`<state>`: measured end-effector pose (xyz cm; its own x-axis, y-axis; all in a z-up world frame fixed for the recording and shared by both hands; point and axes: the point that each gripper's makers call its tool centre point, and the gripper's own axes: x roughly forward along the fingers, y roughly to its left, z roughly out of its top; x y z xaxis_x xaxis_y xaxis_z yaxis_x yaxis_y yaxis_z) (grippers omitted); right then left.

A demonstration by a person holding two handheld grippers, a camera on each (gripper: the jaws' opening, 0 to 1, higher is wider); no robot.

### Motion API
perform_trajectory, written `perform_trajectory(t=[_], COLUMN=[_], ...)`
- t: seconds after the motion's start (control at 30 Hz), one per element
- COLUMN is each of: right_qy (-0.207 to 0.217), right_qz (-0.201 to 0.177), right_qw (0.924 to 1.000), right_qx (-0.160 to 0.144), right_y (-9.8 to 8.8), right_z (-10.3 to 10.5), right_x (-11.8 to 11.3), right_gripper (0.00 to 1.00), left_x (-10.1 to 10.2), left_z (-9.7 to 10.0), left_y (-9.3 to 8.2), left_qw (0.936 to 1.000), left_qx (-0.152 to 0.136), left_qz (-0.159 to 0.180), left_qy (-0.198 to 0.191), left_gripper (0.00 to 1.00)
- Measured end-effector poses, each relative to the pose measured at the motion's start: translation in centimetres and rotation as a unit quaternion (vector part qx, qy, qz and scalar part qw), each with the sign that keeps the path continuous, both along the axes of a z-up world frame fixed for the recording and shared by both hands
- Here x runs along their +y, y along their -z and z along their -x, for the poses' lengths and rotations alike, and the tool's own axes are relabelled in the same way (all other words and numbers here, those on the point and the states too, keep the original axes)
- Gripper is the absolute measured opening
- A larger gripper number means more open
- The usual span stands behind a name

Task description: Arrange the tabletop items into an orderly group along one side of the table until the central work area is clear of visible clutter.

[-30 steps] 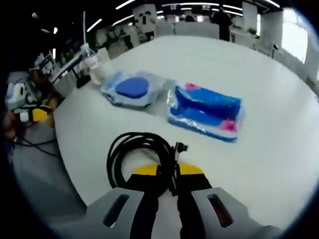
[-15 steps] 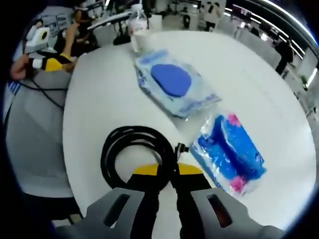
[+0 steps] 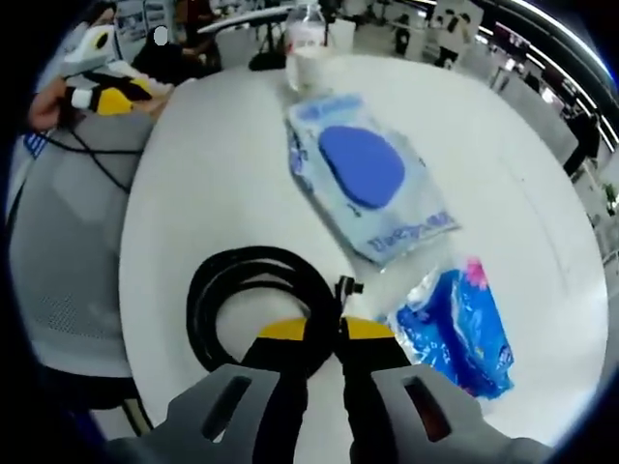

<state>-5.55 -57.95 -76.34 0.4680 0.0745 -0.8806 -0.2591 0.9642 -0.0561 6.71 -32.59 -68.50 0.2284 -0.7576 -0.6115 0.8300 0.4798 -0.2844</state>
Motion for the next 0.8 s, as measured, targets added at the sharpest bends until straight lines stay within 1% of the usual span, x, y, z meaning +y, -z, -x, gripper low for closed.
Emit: perform_trajectory(t=[0.13, 0.2, 0.27, 0.33, 0.4, 0.47, 0.5, 0.57, 0.6, 0.63, 0.67, 0.7, 0.73, 0.77, 0.8], right_qy=[0.019, 0.044, 0.058, 0.08, 0.107, 0.138, 0.162, 0.195, 0.216, 0.222, 0.243, 0.256, 0.276, 0.288, 0.303], right_qz=[-0.001, -0.011, -0.015, -0.023, -0.033, -0.044, -0.053, -0.065, -0.069, -0.072, -0.076, -0.075, -0.077, -0.081, -0.087], right_qw=[0.9998, 0.9989, 0.9979, 0.9959, 0.9923, 0.9871, 0.982, 0.9738, 0.9679, 0.9658, 0.9596, 0.9554, 0.9483, 0.9438, 0.9373], right_qx=[-0.006, -0.015, -0.023, -0.036, -0.052, -0.068, -0.081, -0.098, -0.109, -0.112, -0.121, -0.126, -0.136, -0.141, -0.148], right_y=[-0.1, -0.3, -0.5, -1.0, -1.4, -1.9, -2.2, -2.7, -3.1, -3.2, -3.5, -3.6, -4.0, -4.2, -4.4], right_z=[0.0, 0.1, 0.2, 0.4, 0.6, 1.0, 1.3, 1.8, 2.3, 2.5, 3.1, 3.6, 4.2, 4.7, 5.3], right_x=[-0.3, -0.5, -0.7, -0.9, -1.3, -1.7, -1.9, -2.3, -2.5, -2.6, -2.8, -3.0, -3.2, -3.2, -3.2], right_gripper=[0.11, 0.12, 0.14, 0.15, 0.17, 0.17, 0.18, 0.19, 0.2, 0.2, 0.21, 0.22, 0.23, 0.23, 0.25], left_x=[-0.1, -0.2, -0.3, -0.5, -0.8, -1.0, -1.3, -1.7, -1.9, -2.1, -2.3, -2.5, -2.6, -2.8, -2.9], left_z=[-0.1, -0.1, -0.2, -0.2, -0.4, -0.6, -0.8, -1.2, -1.3, -1.5, -1.7, -1.9, -2.0, -2.2, -2.4], left_y=[0.0, 0.0, -0.1, -0.1, -0.2, -0.4, -0.5, -0.7, -0.9, -1.1, -1.2, -1.3, -1.4, -1.6, -1.7], left_qw=[1.0, 1.0, 1.0, 0.9999, 0.9998, 0.9997, 0.9995, 0.9993, 0.9992, 0.999, 0.9988, 0.9987, 0.9985, 0.9982, 0.998], left_qx=[-0.001, -0.001, -0.003, -0.006, -0.009, -0.013, -0.016, -0.021, -0.023, -0.027, -0.03, -0.033, -0.035, -0.04, -0.042], left_qz=[-0.001, -0.001, -0.002, -0.003, -0.005, -0.005, -0.006, -0.005, -0.004, -0.004, -0.004, -0.003, -0.003, -0.005, -0.004], left_qy=[0.001, 0.003, 0.006, 0.011, 0.017, 0.021, 0.025, 0.029, 0.031, 0.035, 0.037, 0.04, 0.042, 0.045, 0.047], left_gripper=[0.29, 0.29, 0.29, 0.29, 0.29, 0.29, 0.3, 0.3, 0.3, 0.3, 0.3, 0.31, 0.31, 0.31, 0.31])
